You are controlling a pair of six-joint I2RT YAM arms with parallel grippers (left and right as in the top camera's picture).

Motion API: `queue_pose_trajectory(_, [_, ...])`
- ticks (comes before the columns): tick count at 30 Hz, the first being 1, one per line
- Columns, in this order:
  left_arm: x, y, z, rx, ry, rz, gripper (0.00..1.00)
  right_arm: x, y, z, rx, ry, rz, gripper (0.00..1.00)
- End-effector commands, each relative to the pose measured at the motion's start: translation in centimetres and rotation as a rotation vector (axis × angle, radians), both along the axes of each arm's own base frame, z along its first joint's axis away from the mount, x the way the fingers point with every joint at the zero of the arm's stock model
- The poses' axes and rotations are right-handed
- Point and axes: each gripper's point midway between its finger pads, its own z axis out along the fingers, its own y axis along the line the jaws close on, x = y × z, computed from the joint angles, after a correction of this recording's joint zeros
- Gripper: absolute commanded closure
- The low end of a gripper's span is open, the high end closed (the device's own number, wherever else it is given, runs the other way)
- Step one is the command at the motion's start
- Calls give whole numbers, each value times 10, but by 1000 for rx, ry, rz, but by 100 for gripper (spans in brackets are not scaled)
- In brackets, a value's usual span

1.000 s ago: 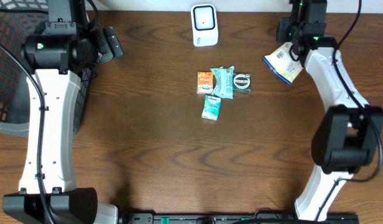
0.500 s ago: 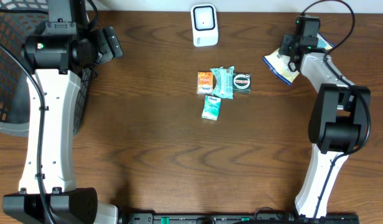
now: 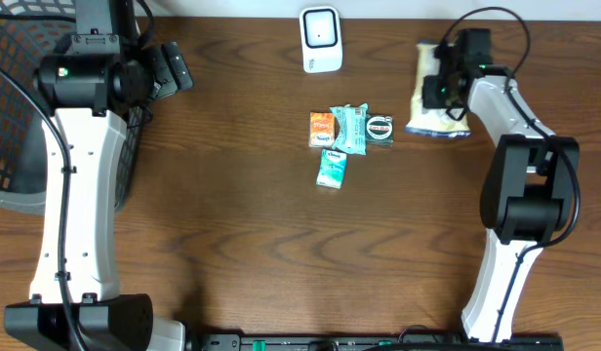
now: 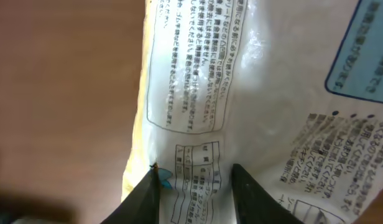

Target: Scan the item barcode

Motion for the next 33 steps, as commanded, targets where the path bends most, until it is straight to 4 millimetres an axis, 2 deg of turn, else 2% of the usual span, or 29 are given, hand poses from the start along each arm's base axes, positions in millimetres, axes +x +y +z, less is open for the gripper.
queue_pose_trajectory(1, [0,2,1,12,0,10,2,-46,36,-42,73,189,98,74])
queue_pose_trajectory(5, [0,2,1,12,0,10,2,-62,43,-16,86,229,60,75])
queue_pose_trajectory(8, [0,2,1,12,0,10,2,-65,43,14,91,207,24,73])
queue_pose_trajectory(9, [0,2,1,12,0,10,2,-64,42,24,88,188,9,67])
queue_pose_trajectory(10, [0,2,1,12,0,10,2,-61,38,38,81,157,-13,50])
queue_pose_trajectory(11, [0,2,1,12,0,10,2,-58,37,51,81,124,-15,28])
queue_pose_trajectory(12, [0,2,1,12,0,10,2,-55,33,64,74,86,-18,20])
queue_pose_trajectory(15, [0,2,1,12,0,10,2,-42,17,94,28,-26,-32,19])
queue_pose_trajectory(18, [0,2,1,12,0,10,2,-30,-10,107,-16,-96,-70,18])
queue_pose_trajectory(22, [0,2,1,12,0,10,2,-28,-31,99,81,-83,-103,17])
queue_pose_trajectory(26, [0,2,1,12,0,10,2,-32,-43,71,160,-25,-90,9])
queue_pose_trajectory(33, [0,2,1,12,0,10,2,-38,-29,14,335,75,-6,4])
